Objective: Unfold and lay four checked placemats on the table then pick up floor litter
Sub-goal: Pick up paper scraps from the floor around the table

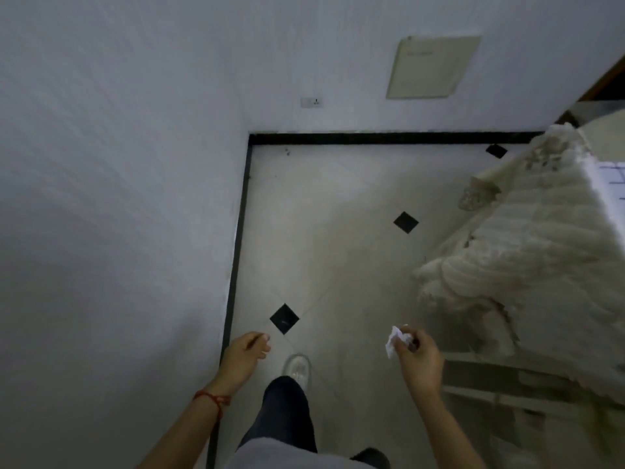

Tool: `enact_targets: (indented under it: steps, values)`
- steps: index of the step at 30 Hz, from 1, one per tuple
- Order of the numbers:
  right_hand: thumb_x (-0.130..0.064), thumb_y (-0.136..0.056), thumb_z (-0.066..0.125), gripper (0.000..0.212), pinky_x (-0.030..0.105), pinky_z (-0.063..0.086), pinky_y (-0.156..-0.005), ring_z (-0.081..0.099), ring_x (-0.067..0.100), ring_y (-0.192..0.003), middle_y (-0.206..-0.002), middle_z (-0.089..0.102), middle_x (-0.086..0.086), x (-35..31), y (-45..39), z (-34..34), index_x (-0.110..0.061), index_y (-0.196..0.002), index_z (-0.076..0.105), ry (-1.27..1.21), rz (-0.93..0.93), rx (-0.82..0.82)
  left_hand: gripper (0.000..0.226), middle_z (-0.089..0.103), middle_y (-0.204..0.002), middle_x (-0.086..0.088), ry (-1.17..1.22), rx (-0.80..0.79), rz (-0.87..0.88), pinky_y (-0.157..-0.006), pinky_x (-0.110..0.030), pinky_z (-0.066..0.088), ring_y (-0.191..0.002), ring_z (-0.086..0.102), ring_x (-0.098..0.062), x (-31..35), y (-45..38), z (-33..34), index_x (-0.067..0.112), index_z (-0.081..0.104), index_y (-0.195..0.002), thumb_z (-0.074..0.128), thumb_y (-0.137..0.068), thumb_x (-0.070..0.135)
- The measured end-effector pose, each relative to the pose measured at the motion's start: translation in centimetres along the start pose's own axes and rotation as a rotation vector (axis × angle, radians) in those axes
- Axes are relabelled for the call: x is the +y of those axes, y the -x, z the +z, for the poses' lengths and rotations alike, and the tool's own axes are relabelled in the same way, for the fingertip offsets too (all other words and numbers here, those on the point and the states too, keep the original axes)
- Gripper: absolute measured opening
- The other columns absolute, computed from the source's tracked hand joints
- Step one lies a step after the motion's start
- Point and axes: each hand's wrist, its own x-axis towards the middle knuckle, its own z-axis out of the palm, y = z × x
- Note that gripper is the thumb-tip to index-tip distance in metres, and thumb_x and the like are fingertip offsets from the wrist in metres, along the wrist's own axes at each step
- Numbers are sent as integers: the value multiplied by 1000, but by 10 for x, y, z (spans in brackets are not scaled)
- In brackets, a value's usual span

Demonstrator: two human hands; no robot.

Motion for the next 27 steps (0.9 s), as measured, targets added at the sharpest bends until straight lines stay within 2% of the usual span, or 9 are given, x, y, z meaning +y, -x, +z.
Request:
enact_targets:
  steps: [2, 4, 7, 12, 14, 19, 22, 24, 27]
  values:
    - [-20, -84, 64, 19, 32, 47, -70, 62, 20, -71, -73, 65, 5, -26, -21, 9, -26, -67, 59, 25, 6, -23, 22, 62, -78, -1, -29, -46, 31, -59, -11, 45, -73, 57, -15, 38, -30, -11, 21, 60, -78, 46, -94, 16]
    - [-22, -85, 62, 19, 35, 48, -71, 62, 23, -71, -72, 66, 9, -50, -47, 18, -17, -67, 61, 59, 29, -46, 24, 61, -77, 2, -60, -93, 61, -60, -12, 44, -71, 55, -10, 78, -63, -19, 24, 59, -76, 46, -95, 16]
    - [-18, -87, 59, 22, 35, 47, -70, 61, 25, -68, -70, 66, 15, -79, -87, 26, -3, -72, 63, 56, 55, -48, 23, 60, -78, 3, -102, -130, 95, -63, -17, 42, -72, 55, -12, 136, -111, -23, 26, 58, -76, 46, -95, 19]
    - [-24, -87, 59, 24, 28, 48, -63, 64, 17, -63, -61, 67, 5, -104, -159, 25, -13, -66, 61, 63, 92, -30, 23, 61, -79, 2, -136, -162, 128, -63, -19, 41, -74, 56, -14, 220, -187, -7, 26, 58, -76, 45, -95, 20]
    - [-25, -87, 60, 22, 27, 47, -62, 64, 17, -64, -63, 67, 4, -111, -196, 25, -15, -68, 62, 79, 114, -19, 23, 61, -79, 2, -138, -169, 132, -62, -19, 41, -73, 57, -14, 250, -217, 3, 26, 59, -76, 46, -94, 19]
    - [-22, -87, 60, 14, 38, 51, -72, 64, 25, -73, -76, 68, 10, -156, -297, 24, -21, -72, 61, 55, 118, -28, 24, 62, -78, 0, -118, -115, 94, -60, -24, 43, -72, 58, -17, 316, -278, 21, 23, 59, -74, 47, -94, 18]
    - [-11, -88, 57, 10, 40, 50, -72, 63, 31, -78, -82, 67, 16, -202, -359, 22, -12, -79, 61, 29, 77, -21, 23, 62, -78, -2, -114, -114, 79, -63, -25, 43, -73, 57, -18, 353, -310, 29, 22, 59, -74, 47, -94, 19]
    - [-9, -89, 55, 14, 33, 42, -66, 59, 34, -76, -79, 64, 21, -228, -399, 21, -2, -79, 61, 32, 61, 5, 21, 62, -80, -3, -114, -108, 75, -63, -25, 43, -74, 57, -18, 378, -334, 33, 19, 60, -76, 47, -94, 20]
    - [-16, -90, 56, 19, 28, 37, -69, 51, 27, -74, -76, 57, 12, -266, -445, 18, 1, -87, 64, 1, 35, 66, 18, 62, -81, -4, -119, -111, 69, -63, -24, 44, -74, 57, -18, 413, -373, 39, 16, 61, -83, 48, -93, 21]
